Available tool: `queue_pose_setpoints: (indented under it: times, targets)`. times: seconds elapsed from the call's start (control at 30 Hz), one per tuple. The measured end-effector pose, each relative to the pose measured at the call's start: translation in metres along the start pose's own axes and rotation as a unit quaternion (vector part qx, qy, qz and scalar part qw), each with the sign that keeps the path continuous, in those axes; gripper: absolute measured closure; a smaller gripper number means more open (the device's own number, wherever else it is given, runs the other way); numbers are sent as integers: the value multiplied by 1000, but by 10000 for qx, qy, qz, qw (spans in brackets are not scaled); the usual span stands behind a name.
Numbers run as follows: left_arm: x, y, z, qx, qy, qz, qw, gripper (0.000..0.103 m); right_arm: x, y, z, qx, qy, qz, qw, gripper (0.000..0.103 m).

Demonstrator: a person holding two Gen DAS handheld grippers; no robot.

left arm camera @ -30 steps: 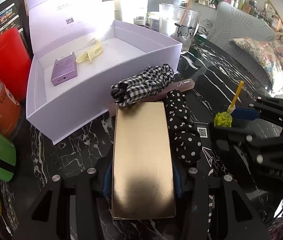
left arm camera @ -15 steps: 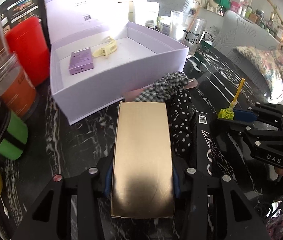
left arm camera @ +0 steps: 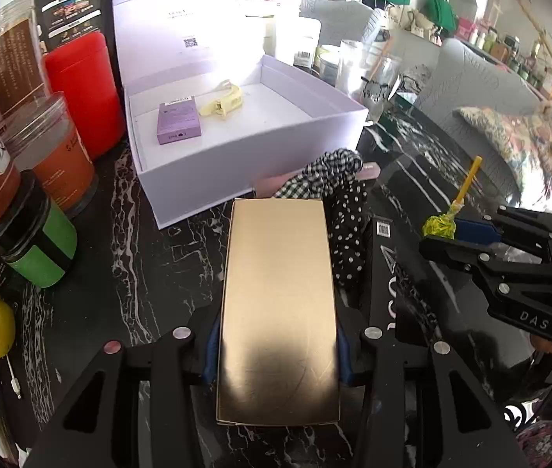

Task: Organize rigid objects
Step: 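Grasp the gold rectangular box with the left tool while the right grasps the green ball toy, then carry the gold box and green ball toy over the open white box with both tools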

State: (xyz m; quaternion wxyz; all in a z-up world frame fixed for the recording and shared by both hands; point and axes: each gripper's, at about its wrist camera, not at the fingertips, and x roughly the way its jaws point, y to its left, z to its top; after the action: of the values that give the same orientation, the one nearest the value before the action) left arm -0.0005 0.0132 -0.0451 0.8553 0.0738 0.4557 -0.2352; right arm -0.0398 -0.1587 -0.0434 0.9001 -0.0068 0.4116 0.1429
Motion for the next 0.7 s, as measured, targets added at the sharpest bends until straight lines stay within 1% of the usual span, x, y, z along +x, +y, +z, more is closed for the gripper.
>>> queue_pose_setpoints:
  times: [0.43,0.7]
  targets:
    - [-35,-9,24,31,-373,140,9992,59,-31,10,20,-124,-367,67,9992,77]
    - [-45,-6,42,-1,-492,264,9984,59,-36,10,38,-183,-469,160,9986,77]
